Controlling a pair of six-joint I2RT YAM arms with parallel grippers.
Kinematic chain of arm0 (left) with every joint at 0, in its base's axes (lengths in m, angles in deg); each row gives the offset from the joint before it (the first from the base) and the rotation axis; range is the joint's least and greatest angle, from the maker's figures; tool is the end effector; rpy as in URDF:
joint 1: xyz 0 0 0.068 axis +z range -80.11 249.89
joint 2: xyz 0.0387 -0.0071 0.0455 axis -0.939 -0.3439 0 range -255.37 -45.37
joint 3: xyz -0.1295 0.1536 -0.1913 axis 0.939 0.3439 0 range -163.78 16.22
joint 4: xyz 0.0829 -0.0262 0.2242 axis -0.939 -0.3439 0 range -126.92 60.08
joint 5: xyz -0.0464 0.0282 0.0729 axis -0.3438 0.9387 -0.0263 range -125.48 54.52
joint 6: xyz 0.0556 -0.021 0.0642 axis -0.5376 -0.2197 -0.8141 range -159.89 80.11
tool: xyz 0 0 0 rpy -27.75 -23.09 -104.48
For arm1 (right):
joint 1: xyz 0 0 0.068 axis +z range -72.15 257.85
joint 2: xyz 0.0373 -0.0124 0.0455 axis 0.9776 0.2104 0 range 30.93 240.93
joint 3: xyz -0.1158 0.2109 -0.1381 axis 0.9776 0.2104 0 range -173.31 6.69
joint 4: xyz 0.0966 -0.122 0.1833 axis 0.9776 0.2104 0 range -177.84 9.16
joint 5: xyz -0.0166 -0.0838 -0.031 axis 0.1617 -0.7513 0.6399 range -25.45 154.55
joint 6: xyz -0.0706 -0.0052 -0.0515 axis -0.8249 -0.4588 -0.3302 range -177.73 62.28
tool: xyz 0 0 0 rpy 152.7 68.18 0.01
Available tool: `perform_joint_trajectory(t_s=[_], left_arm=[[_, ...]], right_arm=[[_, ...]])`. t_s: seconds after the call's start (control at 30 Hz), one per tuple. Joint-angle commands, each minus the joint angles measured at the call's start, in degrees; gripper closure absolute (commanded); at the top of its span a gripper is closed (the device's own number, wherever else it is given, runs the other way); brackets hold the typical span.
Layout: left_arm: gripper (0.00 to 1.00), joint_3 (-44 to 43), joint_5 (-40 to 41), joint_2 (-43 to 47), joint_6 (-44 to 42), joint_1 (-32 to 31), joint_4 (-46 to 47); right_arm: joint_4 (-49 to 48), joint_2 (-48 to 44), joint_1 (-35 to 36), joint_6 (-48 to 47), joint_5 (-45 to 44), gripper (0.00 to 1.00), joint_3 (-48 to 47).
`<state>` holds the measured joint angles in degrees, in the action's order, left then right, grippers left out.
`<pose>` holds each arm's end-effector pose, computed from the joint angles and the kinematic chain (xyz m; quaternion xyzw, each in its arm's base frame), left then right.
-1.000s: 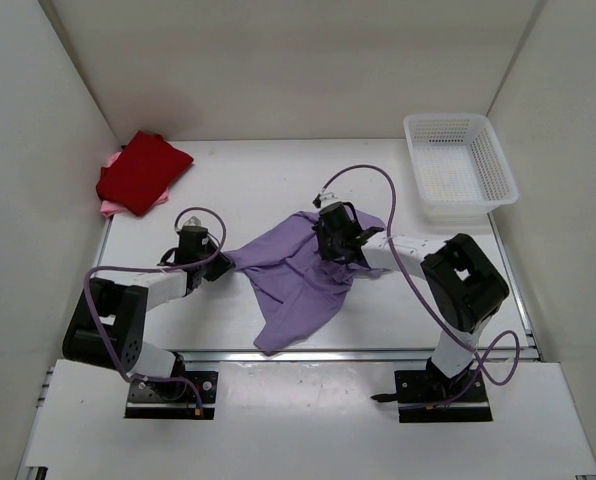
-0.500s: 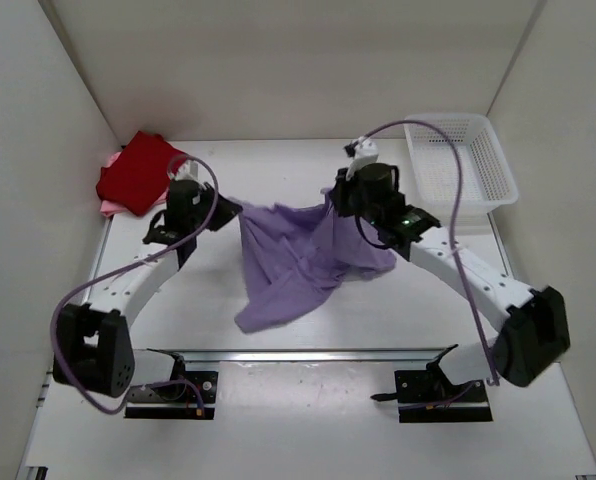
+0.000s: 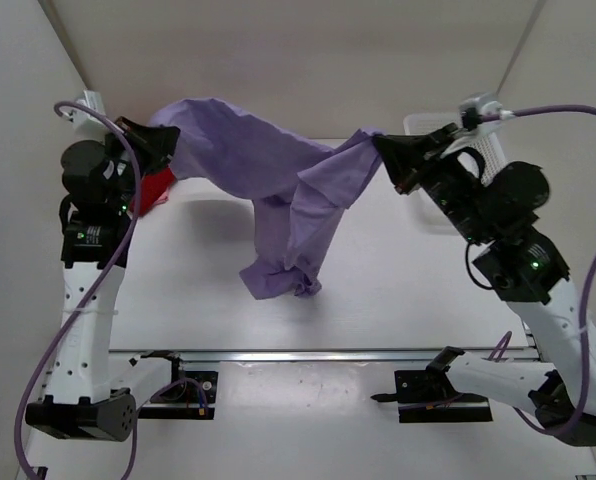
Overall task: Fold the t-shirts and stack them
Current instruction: Flatten out the tshirt
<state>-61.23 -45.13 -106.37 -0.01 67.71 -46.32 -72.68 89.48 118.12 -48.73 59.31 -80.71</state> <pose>0.2358 -0.0219 0.4691 -0.1712 0.6858 -0.3084 0.6366 0.1517 0.1191 0.5384 -0.1317 0.6040 0.3017 0.7258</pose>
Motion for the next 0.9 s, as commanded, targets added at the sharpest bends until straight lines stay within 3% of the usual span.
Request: perform_joint_trajectory(t_s=[0.0,0.13,0.2,0.27,0.33,0.37,0.4,0.47,0.5,0.6,0.7,0.8,0.83,0.87], left_arm=[[1.0,-10.93,5.85,0.36,-6.81,-0.9,-8.89],[1.0,-25.34,15.44,-2.02,-12.53,-5.81,-15.4],[1.0,-29.14,22.1,-2.81,-15.17,-11.42,-17.17],[1.0,-30.3,27.2,-3.69,-17.9,-14.86,-17.08],[1.0,-27.07,25.4,-4.74,-18.0,-14.0,-17.7],[1.0,-23.22,23.21,-5.01,-17.47,-11.47,-17.18],[1.0,-20.75,19.79,-5.19,-16.33,-8.75,-15.6],[1.0,-10.93,18.09,-5.97,-14.83,-6.71,-12.26],[1.0,-6.88,17.91,-7.46,-14.74,-6.01,-10.51],[1.0,-2.72,17.47,-14.12,-14.22,-4.16,-7.69],[1.0,-1.3,15.89,-24.3,-13.07,-2.31,-4.52],[1.0,-8.3,15.28,-34.86,-11.67,-1.35,-3.99],[1.0,-9.9,13.97,-36.55,-11.14,-1.08,-3.64],[1.0,-12.44,14.91,-38.92,-11.14,-1.25,-3.64]], right_arm=[[1.72,-1.94,-0.19,1.11,1.89,1.0,-2.96],[3.55,-0.72,-1.51,1.56,4.36,1.0,-6.64],[2.69,0.68,-2.65,1.21,4.01,1.0,-8.4],[1.82,2.62,-8.33,0.59,4.17,1.0,-9.54],[-0.91,6.56,-20.53,6.25,15.29,1.0,-7.54],[-5.62,9.02,-31.02,12.48,27.09,1.0,-4.05],[-12.19,10.87,-36.0,17.67,36.26,1.0,-2.1],[-12.18,19.1,-37.01,17.64,37.41,0.99,-2.06],[-9.12,21.59,-35.19,13.98,33.4,0.99,-4.86],[-3.83,35.12,-34.82,11.66,32.56,1.0,-12.34],[2.05,49.26,-33.08,8.51,28.37,1.0,-26.21],[14.43,68.33,-32.1,6.48,26.08,1.0,-60.04],[14.81,73.59,-32.53,6.74,25.37,1.0,-62.7],[9.77,72.16,-32.8,8.48,25.8,1.0,-57.24]])
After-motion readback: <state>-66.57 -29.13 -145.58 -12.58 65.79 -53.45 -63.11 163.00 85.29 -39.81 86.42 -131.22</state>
